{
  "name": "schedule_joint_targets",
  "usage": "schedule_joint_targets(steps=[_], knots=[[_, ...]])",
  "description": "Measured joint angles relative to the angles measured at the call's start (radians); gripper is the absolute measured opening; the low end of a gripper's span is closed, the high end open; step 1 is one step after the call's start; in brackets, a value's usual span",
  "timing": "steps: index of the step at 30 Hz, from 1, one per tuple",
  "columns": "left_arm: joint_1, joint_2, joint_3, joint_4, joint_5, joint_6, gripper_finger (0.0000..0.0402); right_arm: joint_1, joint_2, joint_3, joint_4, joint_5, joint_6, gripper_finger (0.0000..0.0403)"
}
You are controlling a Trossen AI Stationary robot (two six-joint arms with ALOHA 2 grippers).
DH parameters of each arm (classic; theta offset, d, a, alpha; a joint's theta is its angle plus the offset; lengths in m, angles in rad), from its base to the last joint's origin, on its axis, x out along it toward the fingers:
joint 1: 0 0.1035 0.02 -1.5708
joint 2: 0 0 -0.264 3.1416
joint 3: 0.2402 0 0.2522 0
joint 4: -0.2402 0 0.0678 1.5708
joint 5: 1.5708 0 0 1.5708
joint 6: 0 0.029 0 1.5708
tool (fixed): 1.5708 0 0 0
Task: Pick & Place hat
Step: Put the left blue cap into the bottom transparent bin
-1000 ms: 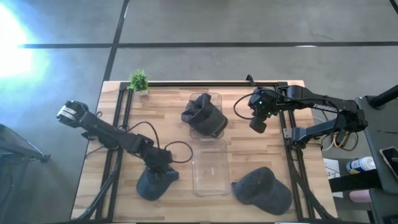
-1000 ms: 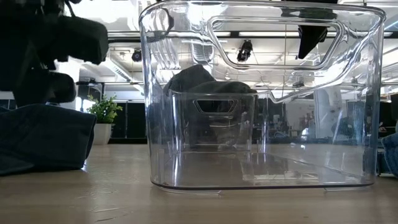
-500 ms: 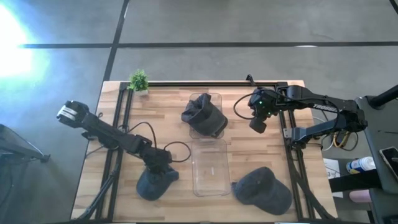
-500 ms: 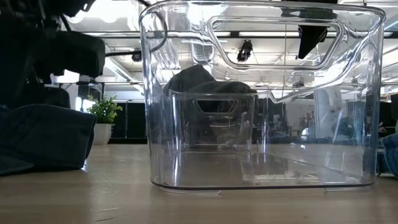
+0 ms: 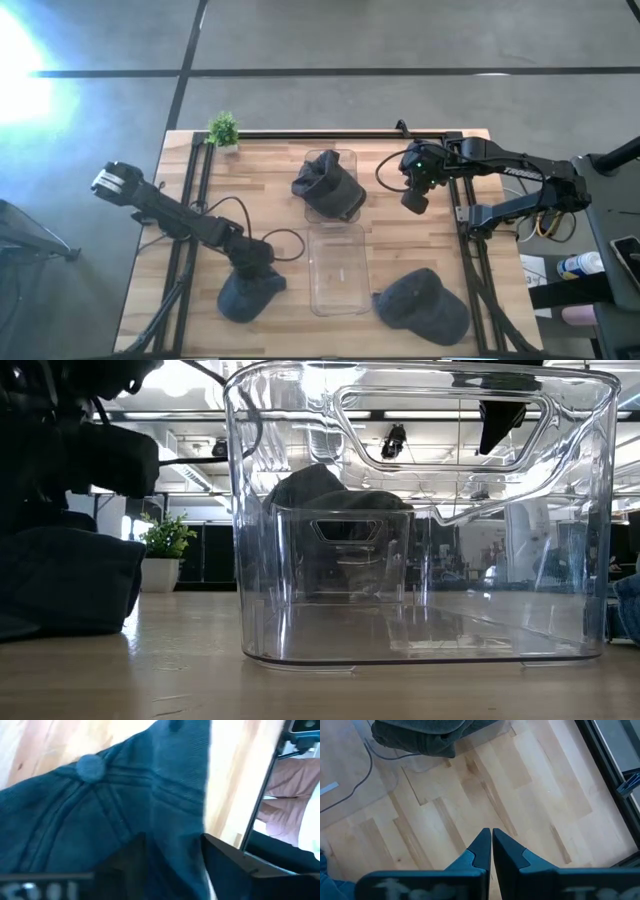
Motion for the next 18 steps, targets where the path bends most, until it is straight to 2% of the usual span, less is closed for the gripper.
schedule_joint_targets(steps=[2,6,7,18], knots=[[0.0,0.0,0.007,0.009,0.002,0.014,0.014,0.0,0.0,0.0,0.0,0.0,0.0,0.0013],[0.0,0.0,0.01,0.018,0.005,0.031,0.0026,0.0,0.0,0.0,0.0,0.003,-0.011,0.0013],[0.0,0.0,0.01,0.018,0.005,0.031,0.0015,0.0,0.0,0.0,0.0,0.003,-0.011,0.0013],[0.0,0.0,0.01,0.017,-0.01,0.015,0.0001,0.0,0.0,0.0,0.001,0.004,-0.011,0.0013]])
